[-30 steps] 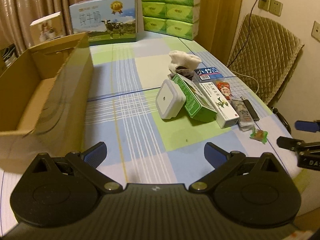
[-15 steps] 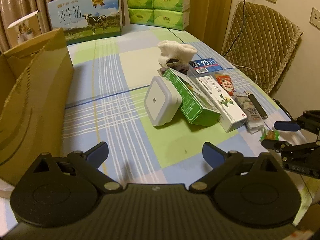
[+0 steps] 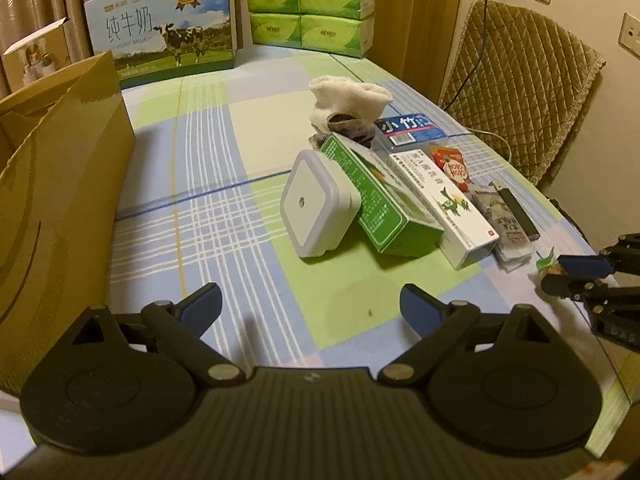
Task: Organize objects
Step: 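Grasp the white square device with the left gripper while right holds candy, then carry candy and white device to the cardboard box and release both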
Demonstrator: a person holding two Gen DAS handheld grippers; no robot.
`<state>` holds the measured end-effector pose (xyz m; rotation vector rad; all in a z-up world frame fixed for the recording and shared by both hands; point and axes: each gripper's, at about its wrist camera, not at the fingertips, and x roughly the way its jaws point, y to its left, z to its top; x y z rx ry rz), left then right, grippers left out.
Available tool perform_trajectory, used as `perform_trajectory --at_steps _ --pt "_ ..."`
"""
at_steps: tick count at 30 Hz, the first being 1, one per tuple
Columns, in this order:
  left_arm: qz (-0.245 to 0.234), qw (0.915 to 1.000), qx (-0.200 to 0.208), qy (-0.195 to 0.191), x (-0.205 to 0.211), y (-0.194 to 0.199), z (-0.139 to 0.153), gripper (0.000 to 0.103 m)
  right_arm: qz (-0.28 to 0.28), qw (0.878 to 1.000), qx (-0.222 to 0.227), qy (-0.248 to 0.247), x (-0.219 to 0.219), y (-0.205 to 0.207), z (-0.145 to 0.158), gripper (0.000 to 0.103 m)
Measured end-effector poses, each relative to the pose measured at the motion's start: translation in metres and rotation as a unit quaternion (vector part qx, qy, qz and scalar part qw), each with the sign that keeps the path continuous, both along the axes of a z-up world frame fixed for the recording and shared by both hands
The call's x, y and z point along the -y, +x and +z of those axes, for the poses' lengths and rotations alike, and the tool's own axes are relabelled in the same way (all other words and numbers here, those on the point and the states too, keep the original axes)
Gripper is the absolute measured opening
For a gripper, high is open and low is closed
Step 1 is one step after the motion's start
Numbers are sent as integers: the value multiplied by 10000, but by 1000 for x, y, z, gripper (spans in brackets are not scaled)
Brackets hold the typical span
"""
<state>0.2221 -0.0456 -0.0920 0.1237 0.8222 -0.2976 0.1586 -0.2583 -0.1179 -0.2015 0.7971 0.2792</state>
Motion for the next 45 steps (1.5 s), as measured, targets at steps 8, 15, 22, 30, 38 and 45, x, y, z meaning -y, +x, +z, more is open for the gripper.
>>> perform_trajectory --at_steps 8,15,22,30,38,45 --pt "166 9993 189 -272 -3 22 13 82 -130 9993 208 286 -12 10 26 18" --pt "183 9987 295 -380 2 54 12 68 -142 9989 274 363 -23 24 31 18" --pt "-130 9994 135 -299 11 68 -7 43 -187 9988 241 389 -26 33 28 18" --pt "-124 9996 209 -176 6 68 -12 31 -201 9987 196 431 -28 38 24 18" --pt "-264 9987 375 206 13 63 -11 26 -276 9984 171 461 -29 38 23 18" --pt "-171 9992 309 179 4 46 1 26 -282 9981 196 510 -32 32 29 18"
